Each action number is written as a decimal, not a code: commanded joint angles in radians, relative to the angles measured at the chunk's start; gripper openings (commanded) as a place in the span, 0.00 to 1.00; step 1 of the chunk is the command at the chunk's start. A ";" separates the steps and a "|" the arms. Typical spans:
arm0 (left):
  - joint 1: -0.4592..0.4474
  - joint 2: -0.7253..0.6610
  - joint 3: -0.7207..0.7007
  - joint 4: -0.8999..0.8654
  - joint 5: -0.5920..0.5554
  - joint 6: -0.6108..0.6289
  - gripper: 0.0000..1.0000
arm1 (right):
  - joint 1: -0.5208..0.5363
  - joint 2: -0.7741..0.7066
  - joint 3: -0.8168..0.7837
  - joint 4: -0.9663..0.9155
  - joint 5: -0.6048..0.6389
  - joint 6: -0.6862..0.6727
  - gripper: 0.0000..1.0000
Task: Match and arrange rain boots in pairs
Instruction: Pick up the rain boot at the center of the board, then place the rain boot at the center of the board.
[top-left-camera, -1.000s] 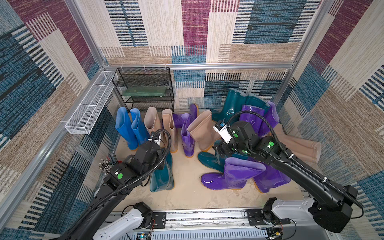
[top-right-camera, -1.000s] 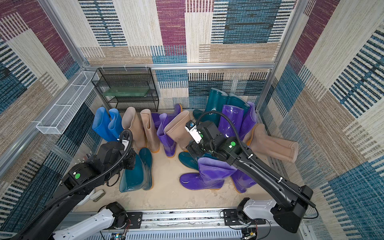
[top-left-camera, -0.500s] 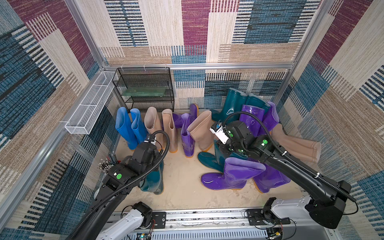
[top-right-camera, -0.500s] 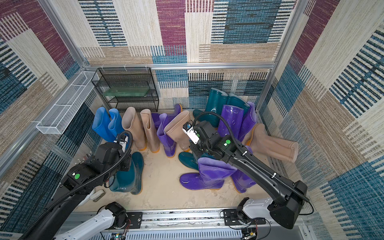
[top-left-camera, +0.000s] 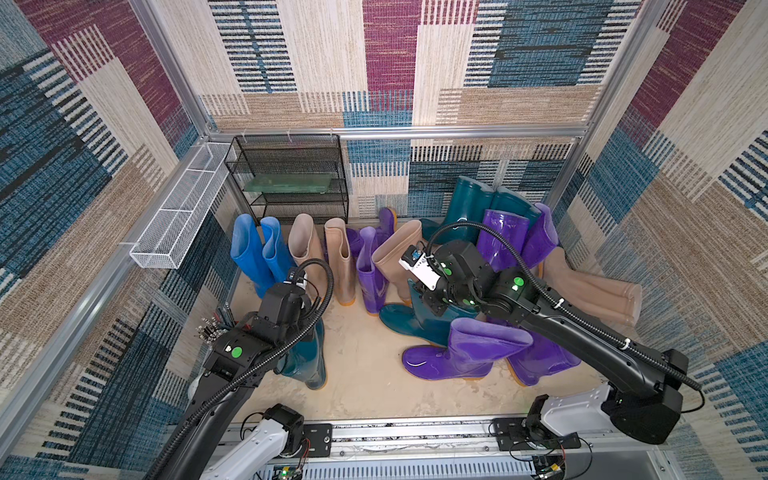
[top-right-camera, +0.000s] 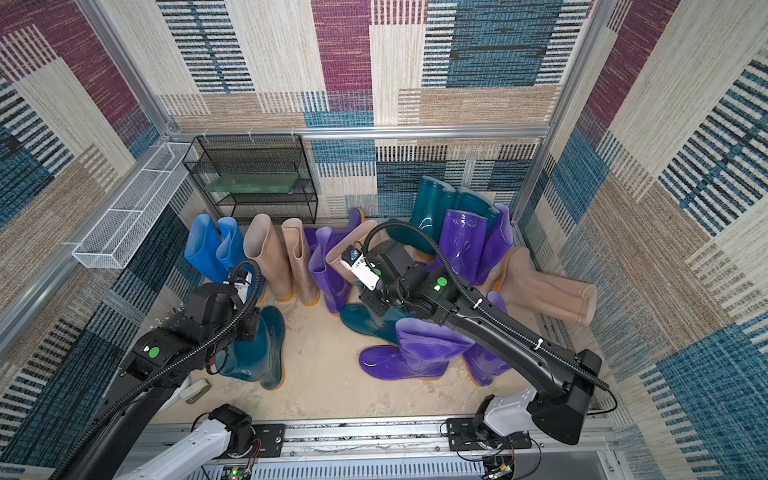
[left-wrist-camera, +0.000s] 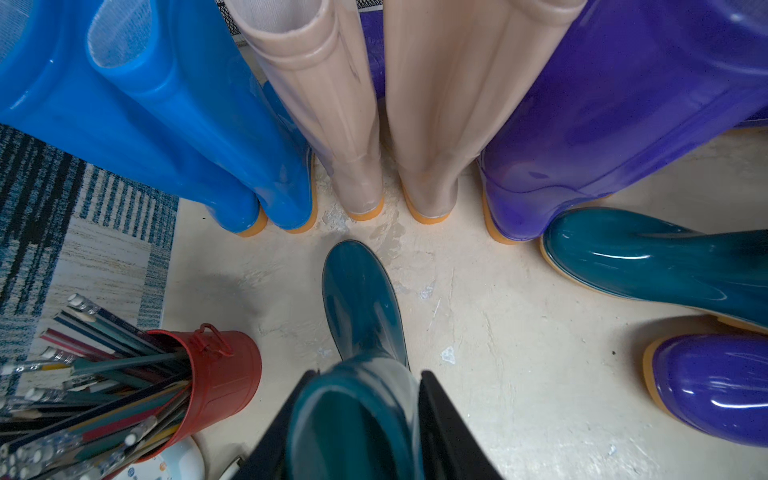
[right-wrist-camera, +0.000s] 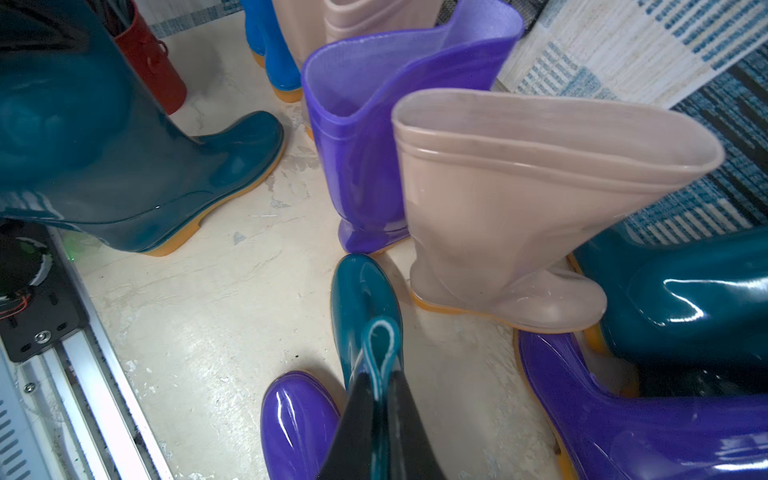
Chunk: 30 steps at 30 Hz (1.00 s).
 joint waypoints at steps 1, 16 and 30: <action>0.003 0.001 0.001 0.019 0.009 0.012 0.43 | 0.030 0.023 0.038 -0.001 -0.011 -0.035 0.00; 0.008 0.023 0.004 0.069 0.058 0.007 0.44 | 0.172 0.058 0.222 -0.072 0.111 -0.120 0.00; 0.010 0.018 0.017 0.077 0.076 -0.003 0.43 | 0.283 0.327 0.537 -0.158 0.218 0.278 0.00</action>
